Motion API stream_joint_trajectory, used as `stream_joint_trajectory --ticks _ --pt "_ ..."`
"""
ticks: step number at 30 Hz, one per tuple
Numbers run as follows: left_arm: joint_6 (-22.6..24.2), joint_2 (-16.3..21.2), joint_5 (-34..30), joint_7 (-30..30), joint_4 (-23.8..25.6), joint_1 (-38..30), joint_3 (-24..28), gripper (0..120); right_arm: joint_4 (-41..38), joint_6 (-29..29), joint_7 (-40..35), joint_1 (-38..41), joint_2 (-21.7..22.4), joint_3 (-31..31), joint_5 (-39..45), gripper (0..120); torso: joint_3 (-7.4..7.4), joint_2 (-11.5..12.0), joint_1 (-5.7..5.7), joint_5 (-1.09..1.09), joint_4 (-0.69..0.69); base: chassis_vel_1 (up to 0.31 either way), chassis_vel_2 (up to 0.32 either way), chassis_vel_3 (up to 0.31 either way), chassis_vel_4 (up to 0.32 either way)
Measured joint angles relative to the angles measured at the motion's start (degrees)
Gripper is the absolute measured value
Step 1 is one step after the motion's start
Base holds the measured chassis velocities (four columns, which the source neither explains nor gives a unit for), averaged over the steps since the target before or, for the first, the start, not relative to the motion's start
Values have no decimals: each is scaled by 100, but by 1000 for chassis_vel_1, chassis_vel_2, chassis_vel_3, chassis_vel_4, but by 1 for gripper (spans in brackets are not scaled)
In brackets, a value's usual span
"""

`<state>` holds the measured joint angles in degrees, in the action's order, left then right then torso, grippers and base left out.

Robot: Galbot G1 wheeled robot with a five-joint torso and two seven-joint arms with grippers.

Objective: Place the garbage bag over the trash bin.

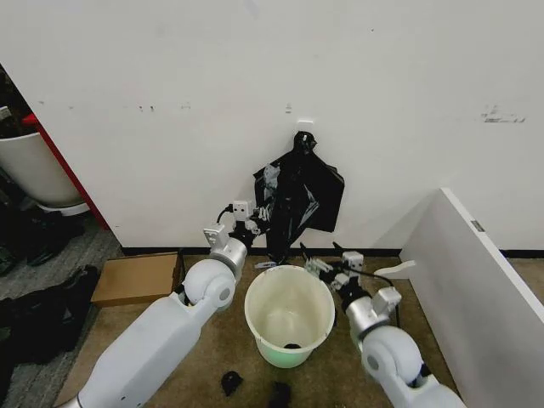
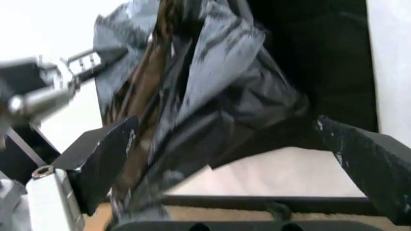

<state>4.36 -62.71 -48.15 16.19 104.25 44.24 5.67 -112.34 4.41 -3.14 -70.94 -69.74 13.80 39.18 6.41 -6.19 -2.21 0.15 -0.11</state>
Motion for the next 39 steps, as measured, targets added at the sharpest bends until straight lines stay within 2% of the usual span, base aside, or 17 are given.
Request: stream_joint_trajectory --ticks 4,8,11,12,18,20,27,29,31,39 --pt "7 -5 0 3 5 -1 7 0 130 193 3 325 -22 -27 512 94 0 0 0 0 -1 0 0 0 0" --pt "13 -1 0 4 19 -1 9 0 419 382 -75 778 -116 -73 1308 78 0 0 0 0 0 0 0 0 0" --pt "18 13 -8 5 45 6 -11 0 564 455 -104 953 -191 -95 1723 73 0 0 0 -1 0 0 0 0 0" --pt "18 13 -8 5 45 6 -11 0 564 455 -104 953 -191 -95 1723 73 0 0 0 -1 0 0 0 0 0" --pt "20 59 -57 -1 75 20 -65 0 743 432 -126 1001 -271 -98 1820 47 0 0 0 0 0 0 0 0 0" --pt "19 60 -60 -2 75 19 -73 0 748 419 -126 992 -275 -87 1821 44 0 0 0 0 -1 0 0 0 0" --pt "9 29 -59 -6 57 103 -106 0 776 407 -81 1004 -256 -87 1786 15 0 0 0 0 -1 0 0 0 0" --pt "8 30 -57 -5 62 117 -111 0 770 409 -75 1005 -247 -91 1780 12 0 0 0 0 0 0 0 0 0" --pt "8 37 -49 -4 86 150 -127 0 722 412 -69 996 -225 -106 1761 3 0 0 0 0 0 0 0 0 0" --pt "8 115 -45 11 283 274 -213 0 417 412 -131 843 -155 -101 1680 0 0 -1 0 0 0 0 0 0 0"
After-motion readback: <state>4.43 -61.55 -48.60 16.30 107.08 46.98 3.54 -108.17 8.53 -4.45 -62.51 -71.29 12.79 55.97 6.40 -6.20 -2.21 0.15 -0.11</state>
